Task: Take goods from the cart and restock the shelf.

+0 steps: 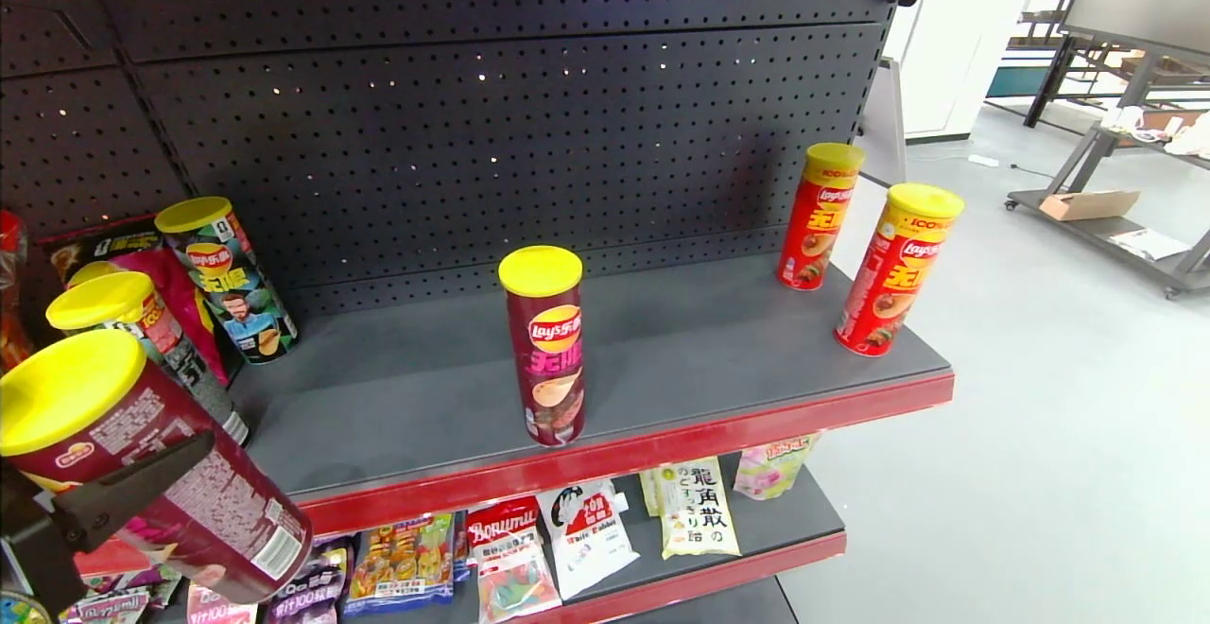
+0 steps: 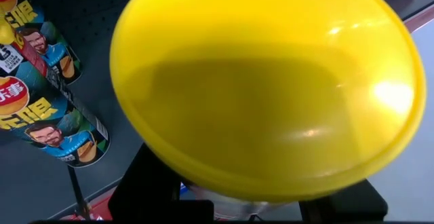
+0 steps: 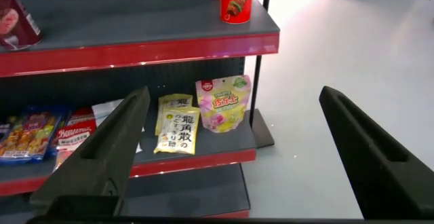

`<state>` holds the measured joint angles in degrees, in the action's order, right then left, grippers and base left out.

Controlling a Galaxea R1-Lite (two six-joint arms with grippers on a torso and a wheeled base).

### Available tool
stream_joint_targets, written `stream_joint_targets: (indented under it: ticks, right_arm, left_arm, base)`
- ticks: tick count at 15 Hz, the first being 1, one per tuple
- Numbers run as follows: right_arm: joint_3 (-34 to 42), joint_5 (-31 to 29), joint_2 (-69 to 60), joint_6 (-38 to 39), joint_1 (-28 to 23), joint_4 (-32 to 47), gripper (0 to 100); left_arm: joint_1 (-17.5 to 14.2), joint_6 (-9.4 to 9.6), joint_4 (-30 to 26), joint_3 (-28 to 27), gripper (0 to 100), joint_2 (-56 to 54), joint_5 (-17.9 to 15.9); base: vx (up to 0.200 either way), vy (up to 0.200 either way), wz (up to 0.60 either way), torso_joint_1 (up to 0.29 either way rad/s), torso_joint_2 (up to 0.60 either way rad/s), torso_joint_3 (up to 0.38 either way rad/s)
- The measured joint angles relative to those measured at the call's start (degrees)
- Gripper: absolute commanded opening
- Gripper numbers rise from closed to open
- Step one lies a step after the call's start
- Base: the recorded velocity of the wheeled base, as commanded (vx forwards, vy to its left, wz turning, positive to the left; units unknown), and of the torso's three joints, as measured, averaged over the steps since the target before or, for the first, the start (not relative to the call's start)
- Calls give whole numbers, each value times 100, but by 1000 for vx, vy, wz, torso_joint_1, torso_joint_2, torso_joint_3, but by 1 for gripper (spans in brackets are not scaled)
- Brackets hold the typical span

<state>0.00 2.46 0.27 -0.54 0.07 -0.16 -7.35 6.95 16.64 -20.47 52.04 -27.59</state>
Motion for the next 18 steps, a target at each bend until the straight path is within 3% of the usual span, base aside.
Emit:
stream_joint_targets:
  ticks: [6,10,18]
  right_arm:
    - [0,-59,-13,38,0,0,100]
    - [0,-57,-20,40,0,0,100]
    - [0,-57,-22,38,-5,0,100]
  left_arm:
    - [11,44,11,74,0,-23,-11]
    - [308,141,355,5,0,495,-29]
    - [575,112,2748,-201,0,2400,121]
  base:
    - [0,0,0,0,0,0]
    - [0,0,0,0,0,0]
    - [0,0,0,0,0,0]
